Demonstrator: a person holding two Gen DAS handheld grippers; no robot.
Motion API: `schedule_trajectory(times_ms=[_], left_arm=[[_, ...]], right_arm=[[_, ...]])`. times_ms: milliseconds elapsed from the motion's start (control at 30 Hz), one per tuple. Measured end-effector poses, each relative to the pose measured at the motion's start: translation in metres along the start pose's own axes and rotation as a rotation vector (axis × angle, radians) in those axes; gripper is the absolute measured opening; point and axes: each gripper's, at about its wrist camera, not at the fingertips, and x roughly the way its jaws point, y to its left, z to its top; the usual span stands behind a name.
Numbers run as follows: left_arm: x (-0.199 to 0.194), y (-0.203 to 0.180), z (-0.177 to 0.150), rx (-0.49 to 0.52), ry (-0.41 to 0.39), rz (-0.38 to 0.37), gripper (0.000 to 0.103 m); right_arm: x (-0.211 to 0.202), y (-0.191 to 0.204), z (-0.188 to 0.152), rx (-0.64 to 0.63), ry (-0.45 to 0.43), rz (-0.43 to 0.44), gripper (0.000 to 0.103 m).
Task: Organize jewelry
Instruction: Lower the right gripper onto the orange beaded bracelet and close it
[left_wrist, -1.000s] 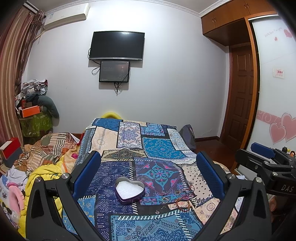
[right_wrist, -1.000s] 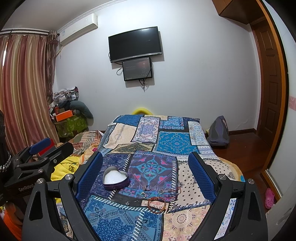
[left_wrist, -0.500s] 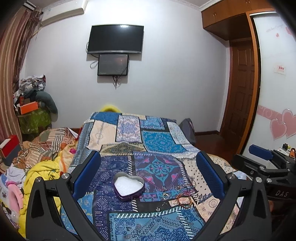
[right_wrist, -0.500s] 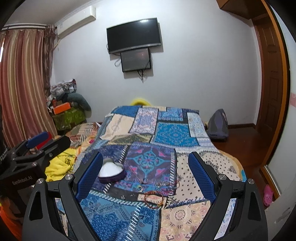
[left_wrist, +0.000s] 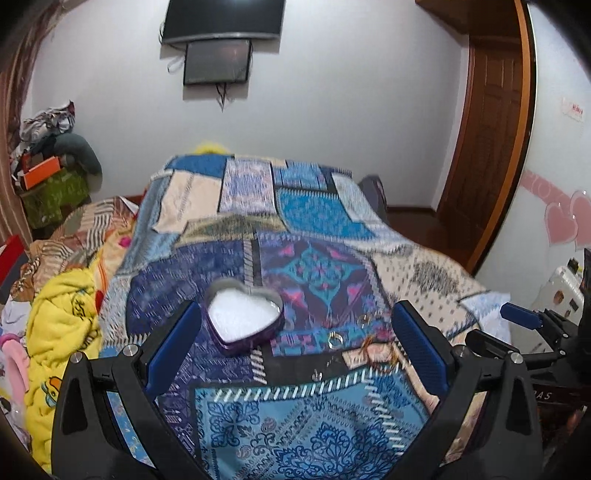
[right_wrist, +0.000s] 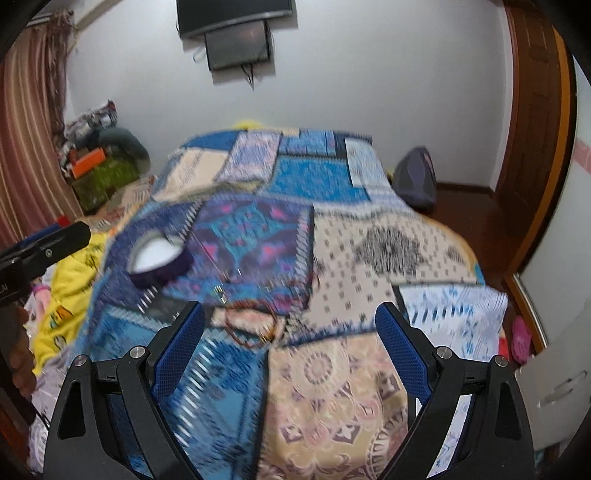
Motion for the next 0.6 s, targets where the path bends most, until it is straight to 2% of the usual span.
schedule_trajectory(times_ms=[100,200,533,600], left_arm=[[0.018,-0.006,-0.013,0.036,0.053,-0.001,0.092],[0.033,-0.01,-0.024,0.049,0.112,-0.033,0.087],[0.072,-0.012,-0.055,0.065,0.271,-0.099,0.063],[0.079,-0.011,-0.058,0.057,0.296,-0.114,0.054]], right_arm=[[0.009,-0.002,-0.006,-0.005,0.037,0.01,0.081],[0.018,-0.002,-0.01,-0.011,0.064,0.043,0.072],[0.055,0.008,-0.006,-0.023,0.148,0.188,0.071],[0.065,0.009,-0.005,-0.015,0.175,0.228,0.071]])
